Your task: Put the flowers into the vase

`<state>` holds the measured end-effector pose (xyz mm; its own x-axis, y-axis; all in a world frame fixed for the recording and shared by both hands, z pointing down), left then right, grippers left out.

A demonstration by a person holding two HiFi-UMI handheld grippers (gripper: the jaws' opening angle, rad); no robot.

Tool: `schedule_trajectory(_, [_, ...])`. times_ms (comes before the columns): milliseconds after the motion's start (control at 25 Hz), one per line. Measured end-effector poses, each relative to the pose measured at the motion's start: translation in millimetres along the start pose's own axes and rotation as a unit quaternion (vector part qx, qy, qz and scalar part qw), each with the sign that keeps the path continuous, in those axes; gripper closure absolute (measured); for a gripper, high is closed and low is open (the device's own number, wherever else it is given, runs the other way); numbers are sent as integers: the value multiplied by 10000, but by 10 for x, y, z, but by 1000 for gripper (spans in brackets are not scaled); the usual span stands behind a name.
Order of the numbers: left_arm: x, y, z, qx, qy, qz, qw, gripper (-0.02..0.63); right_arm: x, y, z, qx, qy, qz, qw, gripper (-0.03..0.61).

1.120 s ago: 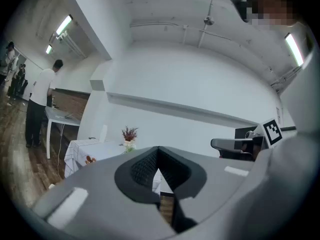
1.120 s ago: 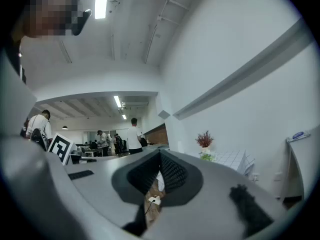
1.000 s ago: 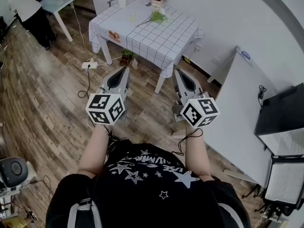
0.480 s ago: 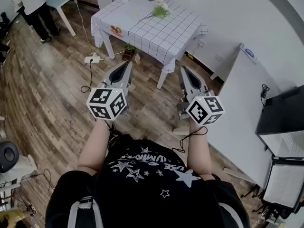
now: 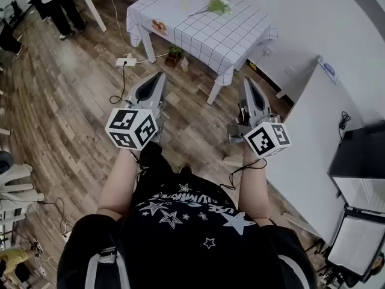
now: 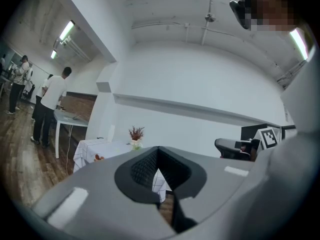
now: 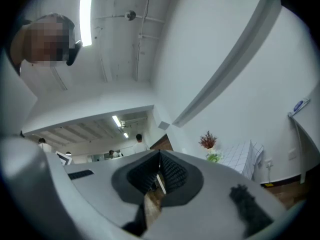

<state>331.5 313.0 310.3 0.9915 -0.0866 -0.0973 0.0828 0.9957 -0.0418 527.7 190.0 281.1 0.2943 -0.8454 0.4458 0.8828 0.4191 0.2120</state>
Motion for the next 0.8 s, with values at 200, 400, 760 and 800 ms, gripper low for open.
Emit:
schedule_trajectory(200, [-132,-105,49,-33,-20,-92,10000,605,93,-134,92,-265,229,156,9993,566])
schedule_trajectory(400, [-293,-205,47,84,27,-7,10000,604,140,-333,189,-510,339,143,9980,566])
schedule_trajectory(760, [-898,-461,80,56,167,-125,9998,604,151,-916,375,-734,522,118,9959,566])
schedule_trajectory(800, [-979,-514,76,40,191,-113,9997,604,168,-996,380,-728,525,153,9958,566])
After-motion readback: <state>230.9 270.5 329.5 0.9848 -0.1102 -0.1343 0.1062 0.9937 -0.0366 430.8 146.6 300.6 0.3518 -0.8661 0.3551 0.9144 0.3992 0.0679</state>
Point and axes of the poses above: the fingertips, and each gripper's own axes: y backward along the fingers, x to its right, z out of its underside, the point moved 2 cm from there along y, backward along the fingers, and after that the axes turned 7 degrees about -y, right-handed, at the moved point
